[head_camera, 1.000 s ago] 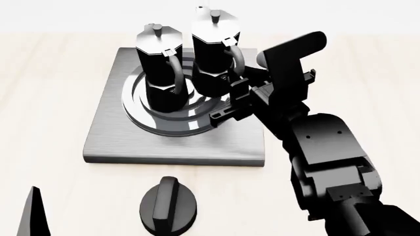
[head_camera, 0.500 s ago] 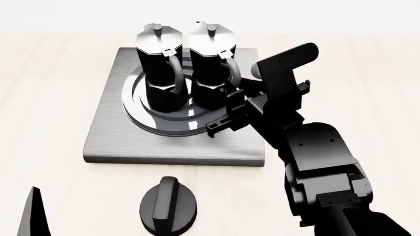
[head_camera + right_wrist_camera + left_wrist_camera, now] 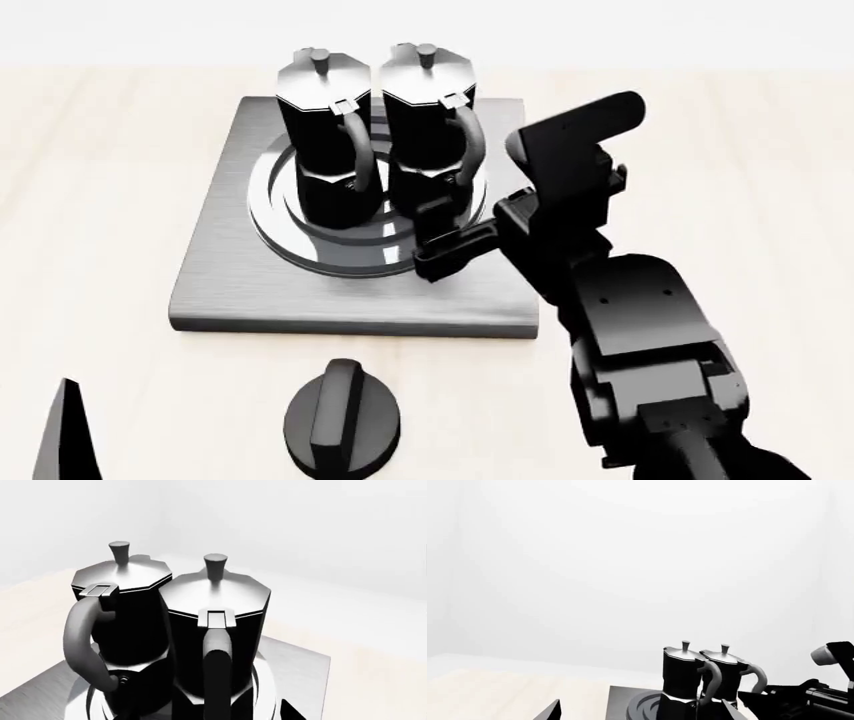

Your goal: Put both moka pots on the stove.

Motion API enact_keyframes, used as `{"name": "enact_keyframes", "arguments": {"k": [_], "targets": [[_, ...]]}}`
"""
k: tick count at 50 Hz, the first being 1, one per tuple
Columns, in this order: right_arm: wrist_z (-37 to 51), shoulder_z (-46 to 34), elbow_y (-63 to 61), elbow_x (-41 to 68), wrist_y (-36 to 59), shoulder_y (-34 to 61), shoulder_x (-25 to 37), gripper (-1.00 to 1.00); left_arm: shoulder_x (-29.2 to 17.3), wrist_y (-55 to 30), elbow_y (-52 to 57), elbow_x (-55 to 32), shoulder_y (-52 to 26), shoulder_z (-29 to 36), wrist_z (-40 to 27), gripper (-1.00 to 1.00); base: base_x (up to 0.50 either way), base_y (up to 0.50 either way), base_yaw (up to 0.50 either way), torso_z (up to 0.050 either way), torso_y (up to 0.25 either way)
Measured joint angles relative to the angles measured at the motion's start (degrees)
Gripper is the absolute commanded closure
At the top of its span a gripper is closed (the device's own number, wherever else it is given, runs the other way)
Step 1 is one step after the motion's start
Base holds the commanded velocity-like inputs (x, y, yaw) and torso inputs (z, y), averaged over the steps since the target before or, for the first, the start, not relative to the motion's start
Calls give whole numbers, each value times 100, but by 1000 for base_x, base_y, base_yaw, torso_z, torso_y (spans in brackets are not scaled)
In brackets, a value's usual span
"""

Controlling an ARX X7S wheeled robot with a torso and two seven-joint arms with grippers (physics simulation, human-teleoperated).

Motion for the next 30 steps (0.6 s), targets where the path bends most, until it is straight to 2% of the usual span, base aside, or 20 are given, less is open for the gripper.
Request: {"name": "enact_keyframes", "arguments": {"k": [5,16,23,30], "targets": [[685,100,-1291,-168,120,-203,526,-100,-1,-4,1,3,-3,13,-4,-100,0,0,0,0,0],[2776,215,-4802,-623,149,-851,1962,-100,-14,-2,18,31,7,31,-19,-100,0,0,0,0,0],[4390,271,-7061,-1326,295,-1193,2909,-100,-15,-6,26,60,11,63,-21,-100,0,0,0,0,0],[5652,249,-8590,-2115,428,-1567,3576,-100,-23,-8,47,76,18,83,-27,-100,0,0,0,0,0]]}}
